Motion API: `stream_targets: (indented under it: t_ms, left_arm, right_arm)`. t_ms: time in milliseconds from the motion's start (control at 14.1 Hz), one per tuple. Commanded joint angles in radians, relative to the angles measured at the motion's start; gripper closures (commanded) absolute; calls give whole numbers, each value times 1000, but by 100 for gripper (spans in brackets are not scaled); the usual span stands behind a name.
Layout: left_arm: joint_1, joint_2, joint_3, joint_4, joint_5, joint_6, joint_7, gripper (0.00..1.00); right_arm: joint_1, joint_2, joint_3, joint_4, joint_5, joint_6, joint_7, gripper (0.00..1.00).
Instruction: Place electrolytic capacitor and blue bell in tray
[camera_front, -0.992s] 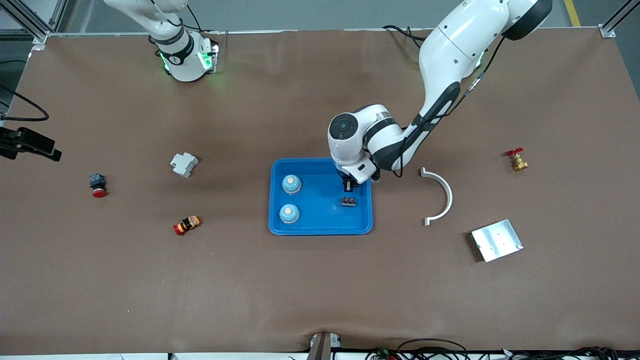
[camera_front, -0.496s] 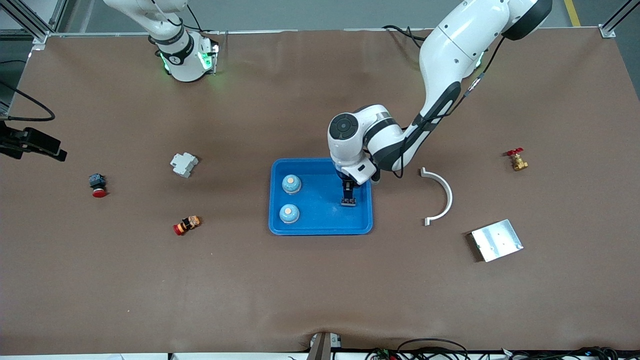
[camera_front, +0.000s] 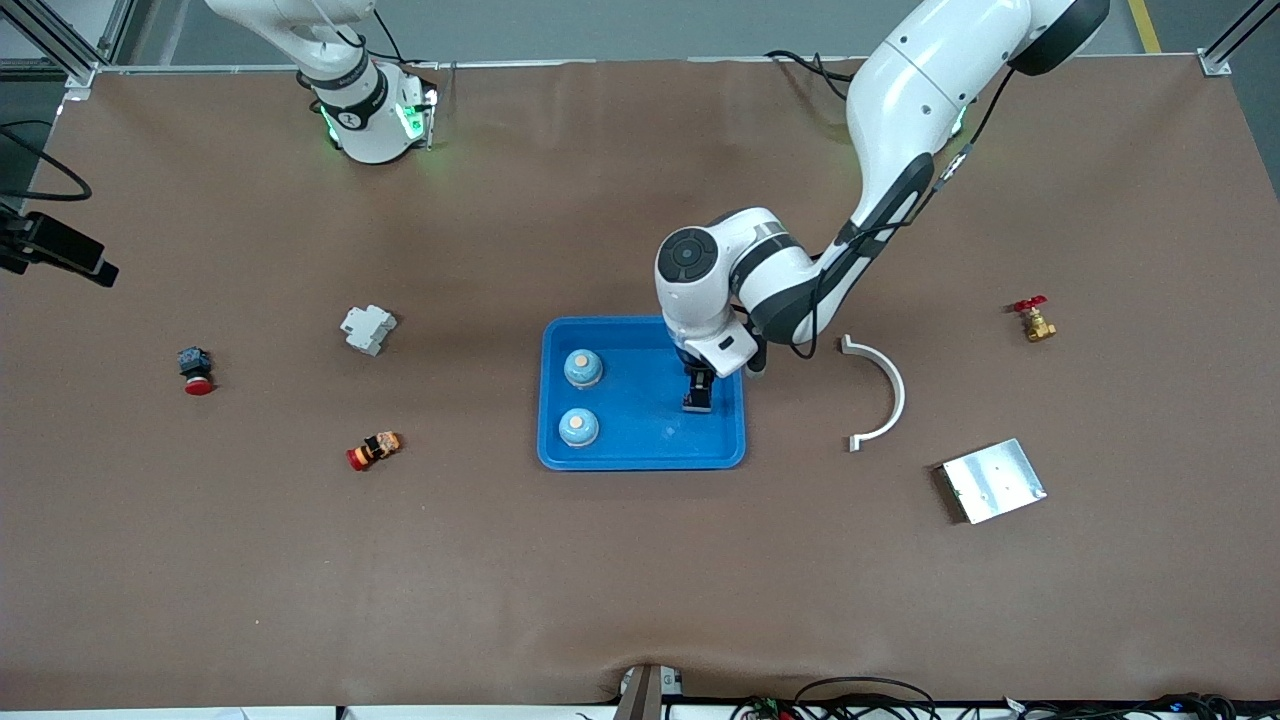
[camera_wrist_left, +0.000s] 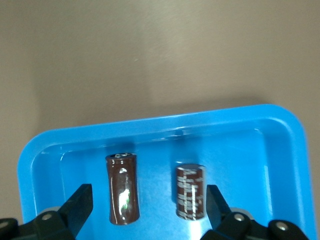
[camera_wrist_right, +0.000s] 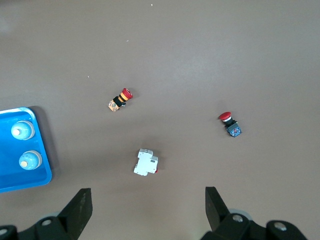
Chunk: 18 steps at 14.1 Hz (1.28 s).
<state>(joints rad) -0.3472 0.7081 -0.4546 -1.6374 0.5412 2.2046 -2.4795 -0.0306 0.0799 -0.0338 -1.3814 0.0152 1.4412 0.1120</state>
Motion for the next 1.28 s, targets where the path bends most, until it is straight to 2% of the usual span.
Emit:
stream_targets:
  t_ms: [0, 425, 921, 1204]
  left_arm:
    - [20, -65, -6, -4, -58, -31, 127, 0]
    - [34, -144, -6, -6, -84, -82, 417, 0]
    - [37, -177, -6, -1, -89, -82, 774, 0]
    - [85, -229, -3, 11, -191, -95, 1081, 0]
  right_arm:
    - [21, -11, -15, -18, -20, 1, 24, 0]
    - [17, -11, -15, -15, -17, -2, 29, 0]
    - [18, -6, -17, -10, -29, 1, 29, 0]
    - [15, -8, -23, 7, -46, -2, 29, 0]
